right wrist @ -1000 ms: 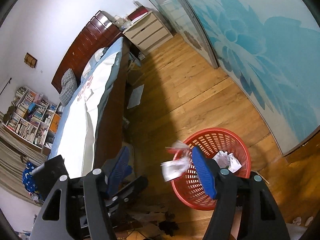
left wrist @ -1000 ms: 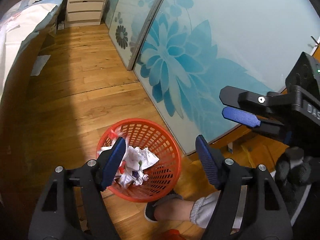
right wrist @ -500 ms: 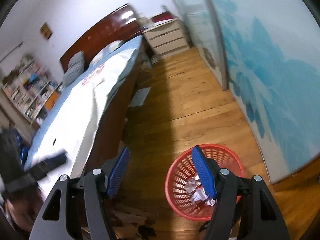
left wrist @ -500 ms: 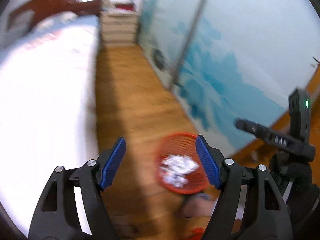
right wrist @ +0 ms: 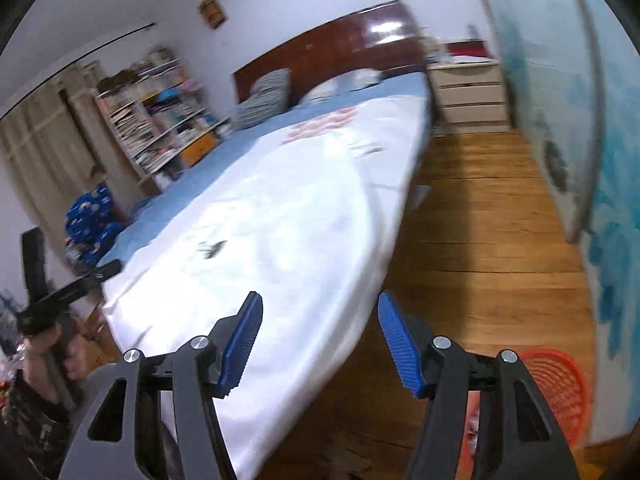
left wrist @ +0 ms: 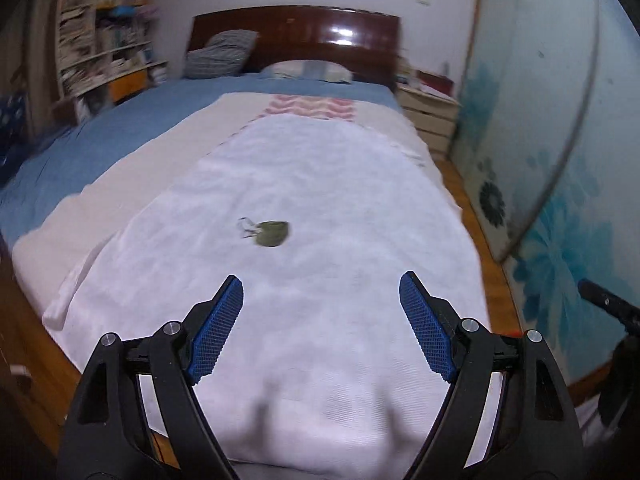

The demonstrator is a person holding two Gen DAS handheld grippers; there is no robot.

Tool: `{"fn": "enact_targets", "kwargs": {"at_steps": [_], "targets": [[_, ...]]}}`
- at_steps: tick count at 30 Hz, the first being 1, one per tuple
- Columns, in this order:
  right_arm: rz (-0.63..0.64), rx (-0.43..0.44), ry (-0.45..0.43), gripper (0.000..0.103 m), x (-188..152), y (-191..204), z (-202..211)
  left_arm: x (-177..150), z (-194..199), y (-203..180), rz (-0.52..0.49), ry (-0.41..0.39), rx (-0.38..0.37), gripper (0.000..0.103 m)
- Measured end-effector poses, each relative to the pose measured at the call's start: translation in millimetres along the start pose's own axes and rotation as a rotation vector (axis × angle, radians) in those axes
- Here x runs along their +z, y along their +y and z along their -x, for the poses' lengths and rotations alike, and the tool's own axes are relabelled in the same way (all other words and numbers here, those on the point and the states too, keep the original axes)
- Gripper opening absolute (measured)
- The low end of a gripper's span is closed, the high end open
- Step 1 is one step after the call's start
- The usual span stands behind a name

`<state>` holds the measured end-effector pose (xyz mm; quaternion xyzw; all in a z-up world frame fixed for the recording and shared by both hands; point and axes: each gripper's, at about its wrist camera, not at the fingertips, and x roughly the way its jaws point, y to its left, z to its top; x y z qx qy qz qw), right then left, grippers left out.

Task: Collect trash
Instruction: 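Lower the left gripper onto the green round lid and close on it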

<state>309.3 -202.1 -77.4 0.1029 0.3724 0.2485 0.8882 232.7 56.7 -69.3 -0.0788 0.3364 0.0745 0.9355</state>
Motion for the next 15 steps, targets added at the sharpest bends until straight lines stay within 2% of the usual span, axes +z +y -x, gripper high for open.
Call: {"fn": "enact_targets", "kwargs": {"at_steps": [9,12,15], "targets": [[0.067,0.110,0.072,0.058,12,94,-70,-8,1,29,0.054,0.011,0.012,0.080],[0.107,0.145,0.104,0.052,25,126,-106,-10,3,44,0.124,0.012,0.074,0.080],[0.156,0.163,0.141,0.048,43,154,-148,-11,1,61,0.193,0.022,0.077,0.080]]}}
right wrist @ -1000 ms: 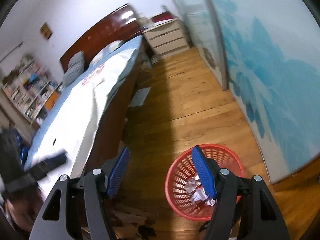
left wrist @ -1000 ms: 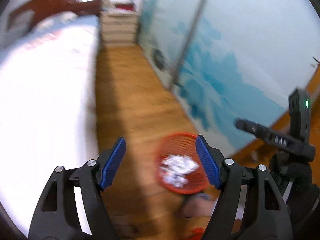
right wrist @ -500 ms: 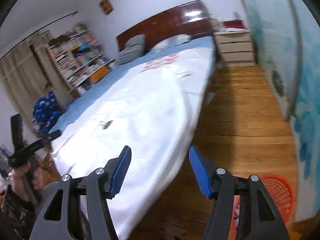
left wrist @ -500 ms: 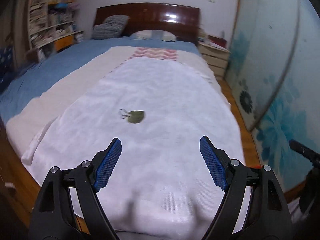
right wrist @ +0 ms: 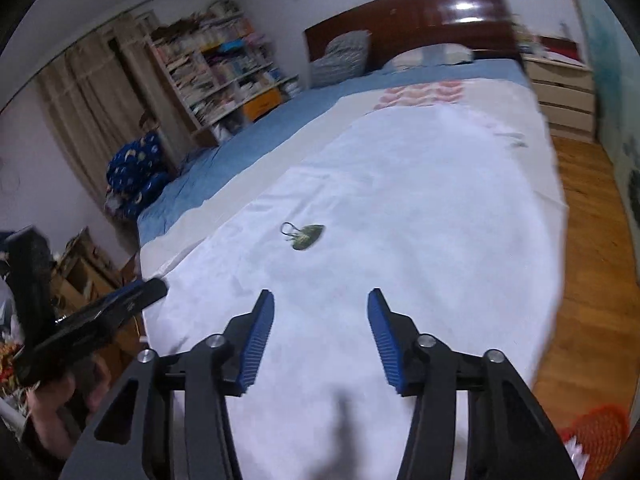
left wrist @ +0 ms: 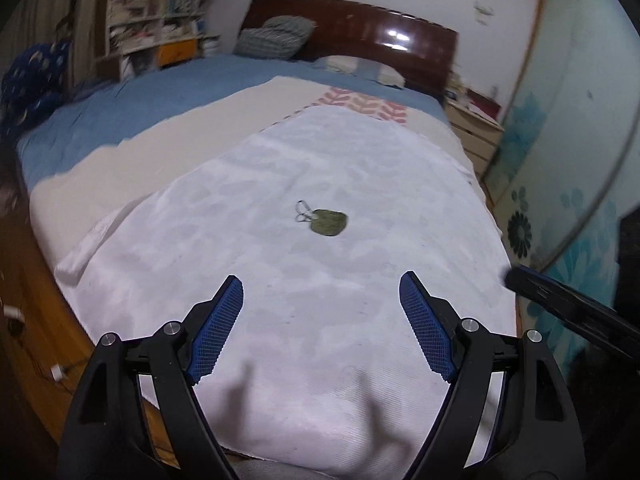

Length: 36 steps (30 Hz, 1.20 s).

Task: Collect trash
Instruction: 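Lower the left gripper onto the green round lid and close on it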

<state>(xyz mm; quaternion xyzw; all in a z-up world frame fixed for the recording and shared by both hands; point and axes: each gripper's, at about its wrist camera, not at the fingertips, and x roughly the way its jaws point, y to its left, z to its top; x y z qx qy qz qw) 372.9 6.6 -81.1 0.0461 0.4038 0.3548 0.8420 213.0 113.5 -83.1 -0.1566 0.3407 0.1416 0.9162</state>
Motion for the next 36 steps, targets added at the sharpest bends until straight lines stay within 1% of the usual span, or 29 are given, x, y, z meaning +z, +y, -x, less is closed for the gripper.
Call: {"fn": "enact_targets", "kwargs": {"at_steps": [1,2,3,4,5,7,8,10,12,14,15,16,17,19,20,22,23,26,28,30,31,32,36], "targets": [[0.009,0.004,0.013,0.047,9,6,-15,1,-3,5,0.025,0.010,-0.003,0.080],[0.019,0.022,0.037,0.047,20,11,-36,5,-8,16,0.071,0.025,-0.026,0.080],[0.023,0.024,0.045,0.047,27,13,-48,7,-13,23,0.105,0.030,-0.058,0.080],[0.028,0.034,0.068,0.045,35,15,-66,13,-19,36,0.165,0.032,-0.113,0.080],[0.028,0.039,0.086,0.044,43,13,-83,18,-25,46,0.193,0.027,-0.122,0.080],[0.015,0.048,0.117,0.044,52,14,-113,25,-33,55,0.200,0.006,-0.098,0.080],[0.005,0.054,0.129,0.042,55,15,-125,29,-39,62,0.208,-0.001,-0.097,0.080],[-0.037,0.062,0.164,0.041,60,12,-156,39,-54,73,0.217,-0.003,-0.123,0.080],[-0.065,0.074,0.182,0.041,61,8,-179,50,-72,80,0.217,0.011,-0.169,0.080],[-0.092,0.082,0.200,0.041,62,6,-201,62,-98,89,0.242,0.050,-0.237,0.080],[-0.101,0.084,0.205,0.041,63,4,-210,69,-116,93,0.267,0.083,-0.272,0.080],[-0.114,0.082,0.213,0.041,63,2,-219,75,-133,93,0.282,0.120,-0.296,0.080],[-0.123,0.081,0.216,0.040,62,1,-225,77,-144,93,0.297,0.134,-0.321,0.079],[-0.151,0.094,0.213,0.040,66,-4,-235,81,-174,92,0.365,0.196,-0.401,0.071],[-0.161,0.098,0.211,0.040,68,-4,-242,80,-192,91,0.401,0.235,-0.421,0.067],[-0.168,0.105,0.208,0.040,73,-4,-252,76,-215,87,0.437,0.285,-0.393,0.063],[-0.168,0.101,0.217,0.040,74,-5,-258,74,-225,83,0.453,0.310,-0.390,0.060],[-0.178,0.086,0.242,0.037,68,-9,-273,73,-234,73,0.427,0.317,-0.381,0.060],[-0.166,0.076,0.239,0.037,67,-7,-276,74,-238,70,0.424,0.326,-0.374,0.054],[-0.159,0.070,0.234,0.036,66,-5,-278,75,-245,68,0.423,0.343,-0.374,0.039],[-0.166,0.073,0.228,0.032,66,-7,-278,77,-247,65,0.413,0.351,-0.369,0.036],[-0.185,0.076,0.217,0.030,65,-10,-277,79,-247,63,0.403,0.351,-0.370,0.035],[-0.220,0.062,0.189,0.029,62,-14,-275,82,-247,63,0.383,0.341,-0.378,0.035]]}}
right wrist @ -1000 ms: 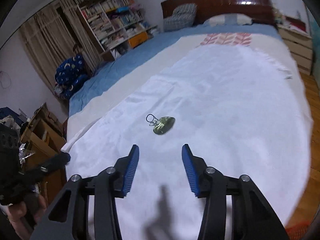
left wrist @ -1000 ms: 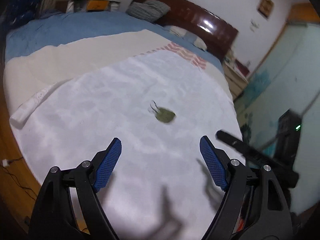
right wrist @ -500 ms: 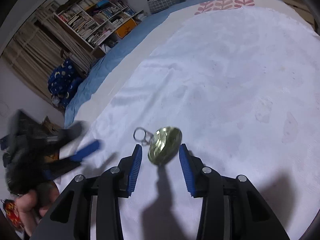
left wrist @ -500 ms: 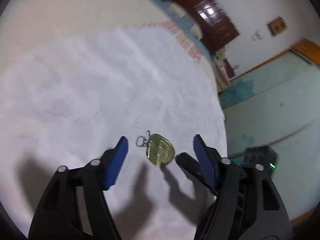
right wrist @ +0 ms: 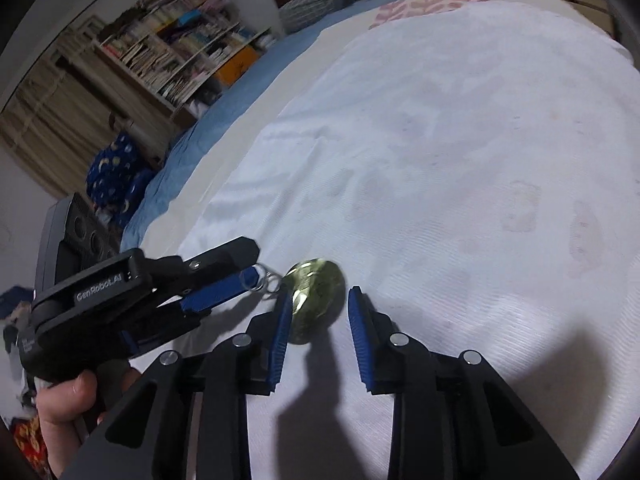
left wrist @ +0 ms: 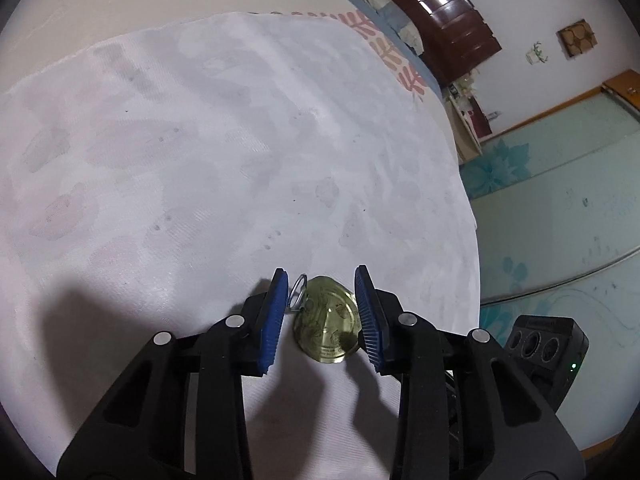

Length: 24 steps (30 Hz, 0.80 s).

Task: Collect trash
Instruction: 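Lower the left gripper onto the green round lid and close on it, then carry the green lid in the left gripper over the red wastebasket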

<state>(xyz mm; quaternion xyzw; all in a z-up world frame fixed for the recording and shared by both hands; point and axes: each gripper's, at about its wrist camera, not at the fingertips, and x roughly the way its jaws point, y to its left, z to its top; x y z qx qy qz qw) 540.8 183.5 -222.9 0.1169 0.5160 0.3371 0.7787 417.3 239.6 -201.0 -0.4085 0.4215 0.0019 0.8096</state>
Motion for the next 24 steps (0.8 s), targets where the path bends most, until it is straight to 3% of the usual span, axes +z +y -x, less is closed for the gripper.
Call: {"fn": "enact_targets", "kwargs": {"at_steps": [1,7,11,14,24], "targets": [[-0.002,-0.002,0.008,0.029,0,0,-1,-1,-3,0,0.001,0.006,0.001,0.035],[-0.013,0.017,0.053,0.024,5,-2,-12,-3,-15,8,0.034,0.054,0.013,0.007],[-0.028,0.028,0.052,0.016,5,-4,-15,-3,-12,13,0.060,0.042,-0.014,0.005],[-0.022,0.028,0.043,0.017,3,-4,-12,-4,-9,13,0.061,0.032,-0.039,0.005],[-0.098,0.153,0.030,0.015,-1,-18,-7,-9,-6,3,0.039,0.026,-0.071,0.004]]}}
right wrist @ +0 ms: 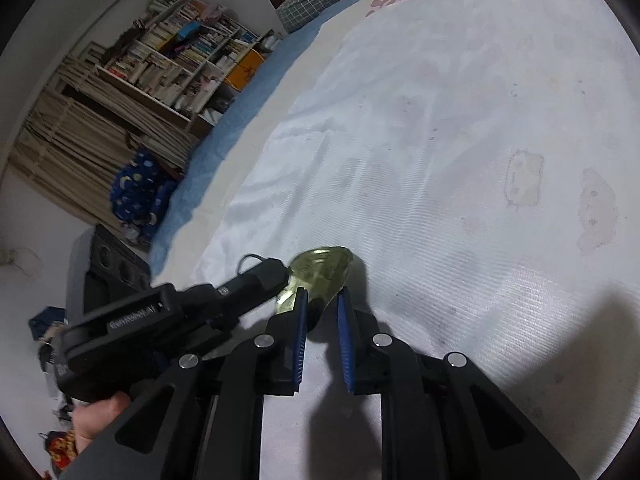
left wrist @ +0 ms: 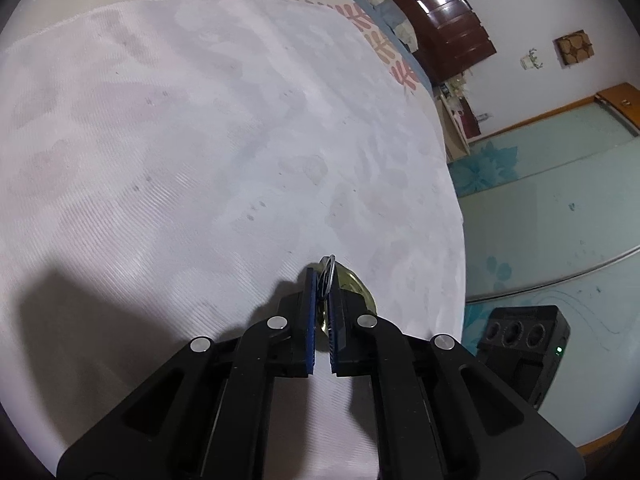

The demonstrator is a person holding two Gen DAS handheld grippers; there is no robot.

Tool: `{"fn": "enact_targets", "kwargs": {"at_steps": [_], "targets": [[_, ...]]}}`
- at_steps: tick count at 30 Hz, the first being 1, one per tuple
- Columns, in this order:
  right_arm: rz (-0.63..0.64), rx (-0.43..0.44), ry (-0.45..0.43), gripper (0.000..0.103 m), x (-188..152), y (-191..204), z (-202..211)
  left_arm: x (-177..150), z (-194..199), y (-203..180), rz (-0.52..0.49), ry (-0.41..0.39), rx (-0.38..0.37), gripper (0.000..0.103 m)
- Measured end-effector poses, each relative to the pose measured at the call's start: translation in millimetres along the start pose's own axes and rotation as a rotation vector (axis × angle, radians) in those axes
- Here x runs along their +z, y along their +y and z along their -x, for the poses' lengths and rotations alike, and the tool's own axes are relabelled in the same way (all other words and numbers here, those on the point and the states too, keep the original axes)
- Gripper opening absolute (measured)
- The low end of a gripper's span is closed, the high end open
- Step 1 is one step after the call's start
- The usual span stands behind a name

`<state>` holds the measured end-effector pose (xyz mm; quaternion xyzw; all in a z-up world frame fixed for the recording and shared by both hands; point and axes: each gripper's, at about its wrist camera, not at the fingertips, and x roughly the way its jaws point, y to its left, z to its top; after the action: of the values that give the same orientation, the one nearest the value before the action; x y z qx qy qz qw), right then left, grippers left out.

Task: Collect trash
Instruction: 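Carry the green lid in the left gripper over the red wastebasket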

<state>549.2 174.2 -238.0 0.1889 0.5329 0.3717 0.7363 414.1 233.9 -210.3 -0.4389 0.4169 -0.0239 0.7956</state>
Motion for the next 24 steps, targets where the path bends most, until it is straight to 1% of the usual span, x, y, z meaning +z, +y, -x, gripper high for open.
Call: {"fn": "enact_targets", "kwargs": {"at_steps": [2,3,7,9,11,14,16,20,22,23,24], "targets": [[-0.010,0.014,-0.008,0.012,1,-2,0,0,-2,-2,-0.002,0.002,0.008,0.004],[-0.010,0.026,-0.009,0.011,0,-2,1,0,-2,-2,-0.001,0.005,0.012,0.004],[0.008,0.022,-0.033,0.011,-5,3,7,-3,1,-8,-0.006,0.001,0.004,0.004],[0.006,0.028,-0.062,0.011,-10,5,17,-6,3,-14,-0.021,-0.001,-0.004,0.004],[0.011,0.022,-0.081,0.011,-20,7,30,-12,6,-23,-0.043,0.001,0.009,0.005],[-0.013,0.023,-0.104,0.011,-34,2,52,-27,7,-40,-0.076,0.017,0.017,0.005],[-0.020,0.004,-0.127,0.011,-46,-2,77,-41,5,-58,-0.094,0.037,0.018,0.005],[-0.083,-0.026,-0.185,0.011,-71,-28,139,-72,-9,-105,-0.156,0.088,0.010,0.005],[-0.128,-0.042,-0.231,0.011,-85,-46,183,-92,-21,-135,-0.191,0.121,-0.014,0.005],[-0.154,-0.056,-0.265,0.011,-94,-57,213,-105,-28,-153,-0.212,0.137,-0.028,0.005],[-0.166,-0.066,-0.284,0.011,-99,-63,232,-120,-36,-173,-0.238,0.157,-0.045,0.005]]}}
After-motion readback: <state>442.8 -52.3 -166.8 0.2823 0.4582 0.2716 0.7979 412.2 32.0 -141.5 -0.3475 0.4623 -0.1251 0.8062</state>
